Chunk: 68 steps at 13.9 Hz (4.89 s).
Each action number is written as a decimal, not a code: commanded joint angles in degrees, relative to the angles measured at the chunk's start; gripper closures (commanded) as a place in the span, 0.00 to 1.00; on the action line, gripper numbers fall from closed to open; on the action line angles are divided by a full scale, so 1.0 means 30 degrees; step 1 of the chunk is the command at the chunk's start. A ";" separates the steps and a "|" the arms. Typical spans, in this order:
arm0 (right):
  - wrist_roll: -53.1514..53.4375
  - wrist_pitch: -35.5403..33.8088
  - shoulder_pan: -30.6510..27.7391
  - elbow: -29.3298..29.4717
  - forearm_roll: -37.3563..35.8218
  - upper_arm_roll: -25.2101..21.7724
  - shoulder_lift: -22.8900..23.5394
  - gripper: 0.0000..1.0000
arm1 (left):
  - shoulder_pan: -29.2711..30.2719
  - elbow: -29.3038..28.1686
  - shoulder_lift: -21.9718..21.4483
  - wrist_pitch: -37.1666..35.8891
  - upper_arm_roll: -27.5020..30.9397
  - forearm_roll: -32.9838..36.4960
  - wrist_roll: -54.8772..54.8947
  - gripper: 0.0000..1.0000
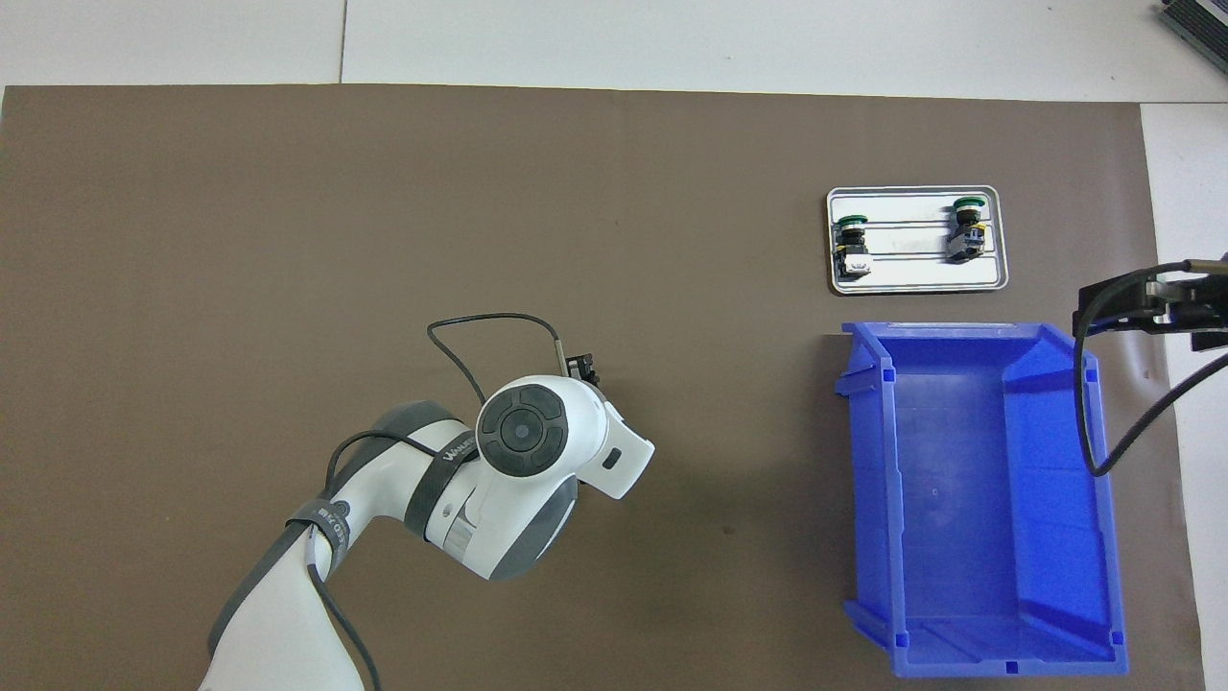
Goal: Place and press button with both arms
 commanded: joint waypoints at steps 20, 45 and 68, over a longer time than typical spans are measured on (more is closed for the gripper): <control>0.0149 0.0073 -0.0290 -0.0096 0.0986 0.0110 0.0080 0.00 | 0.0040 0.0839 0.0488 -0.1121 0.0607 -0.0227 -0.0248 0.59; 0.0324 0.0014 -0.0114 -0.0096 0.0986 0.0110 0.0051 0.00 | 0.8065 0.0815 -0.1795 -0.4487 0.0754 -1.6221 1.1060 1.00; 0.0324 -0.0074 -0.0202 -0.0184 0.0986 0.0110 0.0021 0.00 | 1.0793 -0.7507 -0.2500 -1.3220 0.0900 -3.4236 3.0389 1.00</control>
